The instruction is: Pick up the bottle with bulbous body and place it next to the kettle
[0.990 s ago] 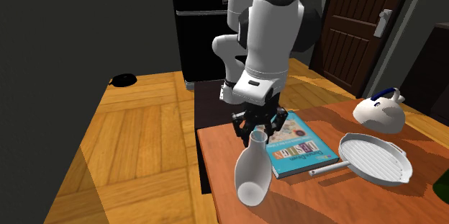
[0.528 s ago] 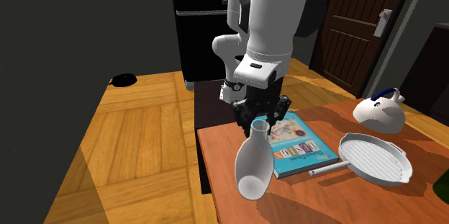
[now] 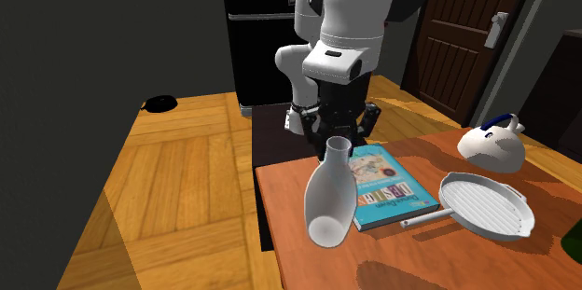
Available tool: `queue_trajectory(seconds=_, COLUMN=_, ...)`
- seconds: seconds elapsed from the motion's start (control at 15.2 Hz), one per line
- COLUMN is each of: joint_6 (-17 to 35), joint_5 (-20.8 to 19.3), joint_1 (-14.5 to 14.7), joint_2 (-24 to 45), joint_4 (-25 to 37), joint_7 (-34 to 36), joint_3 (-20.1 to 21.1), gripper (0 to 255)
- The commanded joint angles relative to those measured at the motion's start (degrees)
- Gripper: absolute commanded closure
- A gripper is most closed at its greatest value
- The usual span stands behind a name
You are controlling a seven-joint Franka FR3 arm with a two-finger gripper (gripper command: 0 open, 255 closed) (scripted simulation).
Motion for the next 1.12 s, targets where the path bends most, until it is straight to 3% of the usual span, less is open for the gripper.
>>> queue_trajectory(seconds=0.0, joint_6=-1.59, joint_5=0.01, joint_1=0.05, joint_2=0.17, joint_4=1.77, joint_7=0.1, joint_3=0.04, gripper=255)
queue_trajectory(seconds=1.06, joint_6=-15.18, joint_5=0.29, joint_1=-0.3, joint_2=2.84, joint_4=18.03, joint_7=-0.17, joint_3=-0.05, gripper=255)
